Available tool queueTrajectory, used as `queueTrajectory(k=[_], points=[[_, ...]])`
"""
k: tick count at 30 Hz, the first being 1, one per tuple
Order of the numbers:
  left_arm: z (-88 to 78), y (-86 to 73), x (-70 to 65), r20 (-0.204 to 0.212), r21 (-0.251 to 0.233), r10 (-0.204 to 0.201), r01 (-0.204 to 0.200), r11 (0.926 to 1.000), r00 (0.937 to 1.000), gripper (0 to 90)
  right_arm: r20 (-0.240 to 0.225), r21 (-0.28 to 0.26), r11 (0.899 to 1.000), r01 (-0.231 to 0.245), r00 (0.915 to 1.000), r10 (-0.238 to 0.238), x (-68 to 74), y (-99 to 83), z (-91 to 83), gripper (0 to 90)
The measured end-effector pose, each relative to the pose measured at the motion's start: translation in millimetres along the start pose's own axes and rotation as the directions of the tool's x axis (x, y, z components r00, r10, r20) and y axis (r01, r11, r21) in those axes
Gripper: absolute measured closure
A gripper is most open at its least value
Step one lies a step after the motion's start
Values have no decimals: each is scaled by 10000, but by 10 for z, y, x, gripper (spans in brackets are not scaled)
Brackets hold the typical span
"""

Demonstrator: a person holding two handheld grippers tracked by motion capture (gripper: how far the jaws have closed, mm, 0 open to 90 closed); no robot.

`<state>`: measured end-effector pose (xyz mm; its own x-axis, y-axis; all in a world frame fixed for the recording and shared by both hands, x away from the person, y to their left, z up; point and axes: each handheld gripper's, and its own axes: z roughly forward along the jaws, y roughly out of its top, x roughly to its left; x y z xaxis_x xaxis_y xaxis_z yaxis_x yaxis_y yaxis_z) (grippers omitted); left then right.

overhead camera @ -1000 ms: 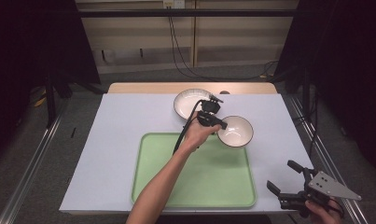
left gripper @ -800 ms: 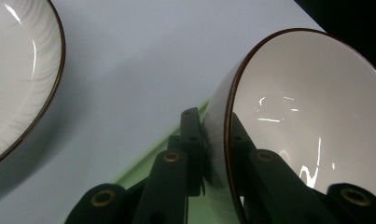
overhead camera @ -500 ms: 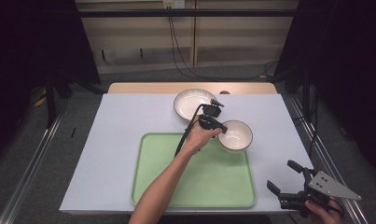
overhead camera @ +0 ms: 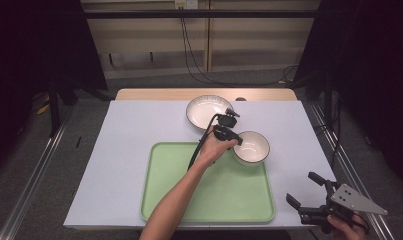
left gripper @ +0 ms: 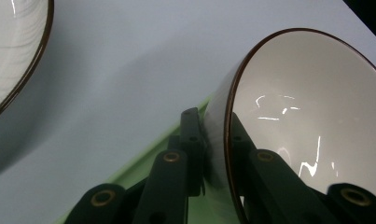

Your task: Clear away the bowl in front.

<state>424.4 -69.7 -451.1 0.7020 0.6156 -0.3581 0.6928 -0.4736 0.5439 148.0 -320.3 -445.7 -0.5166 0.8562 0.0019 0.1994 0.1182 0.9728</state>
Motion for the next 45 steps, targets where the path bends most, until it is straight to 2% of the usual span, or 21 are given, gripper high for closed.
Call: queueTrajectory(k=[2,5,6,7,8,9,11,15,19,20,23,26,27,30,33,34,35,37,38,42,45], points=[[-5,3,17,-57,136,191,-190,9997,9998,823,-27,-22,10000,40,10000,-40,1,1,-1,7],[11,0,-9,-124,-2,47,-47,10000,9999,824,-14,-14,10000,26,10000,-26,0,0,1,7],[7,-1,-10,-270,118,412,-409,9991,9988,824,-16,-11,10000,22,10000,-22,1,1,3,7],[17,0,-31,-288,-47,189,-190,9998,9994,824,-21,-20,10000,41,10000,-41,2,1,2,7],[18,4,-34,-352,10,405,-405,9992,9986,820,-8,11,10000,77,10000,-77,0,1,3,7],[18,4,-34,-352,10,405,-405,9992,9986,820,-8,11,10000,77,10000,-77,0,1,3,7],[29,1,-38,-283,-116,140,-143,9998,9995,819,-54,25,10000,49,10000,-49,2,0,5,8],[28,-5,-30,-230,-176,189,-193,9997,9996,812,0,20,10000,-19,10000,19,-1,-5,5,8],[28,-15,-60,-492,-290,297,-311,9991,9983,805,-10,12,10000,-47,10000,47,-7,-4,17,8],[16,-9,-17,-340,-339,150,-162,9993,9993,781,-79,69,10000,-49,10000,49,4,-5,17,8],[6,-13,-28,-441,-479,24,-45,9988,9990,713,-68,66,10000,-45,10000,45,4,-5,16,8],[-23,-10,-30,-540,-723,402,-441,9964,9977,646,-29,14,10000,-35,10000,35,-4,-7,19,8],[-28,-10,-33,-612,-856,354,-406,9955,9975,621,-5,34,10000,-31,10000,31,-5,-6,18,8],[-57,-6,-22,-616,-1235,809,-881,9884,9948,455,-24,52,10000,-1,10000,2,2,-4,23,8],[-53,-10,-30,-595,-1372,806,-882,9866,9950,351,-32,64,10000,-2,10000,2,4,-5,21,8],[-52,-16,-34,-812,-1294,1002,-1102,9854,9916,281,-69,59,10000,-66,10000,66,4,-6,18,8],[-52,-16,-34,-812,-1294,1002,-1102,9854,9916,229,-69,59,10000,-66,10000,66,4,-6,18,8],[-47,-19,-27,-709,-1321,1079,-1166,9844,9916,192,-38,32,10000,-31,10000,32,-4,-6,15,8],[-45,-22,-31,-810,-1393,1043,-1149,9836,9912,116,-51,23,10000,-5,10000,5,-6,-5,14,8],[-93,-34,-7,-576,-1750,929,-1016,9793,9940,42,-41,41,10000,-16,10000,16,-2,-4,10,8],[-135,-32,-4,-732,-1812,979,-1098,9773,9925,35,-44,46,10000,-9,10000,10,-2,-5,12,8]])
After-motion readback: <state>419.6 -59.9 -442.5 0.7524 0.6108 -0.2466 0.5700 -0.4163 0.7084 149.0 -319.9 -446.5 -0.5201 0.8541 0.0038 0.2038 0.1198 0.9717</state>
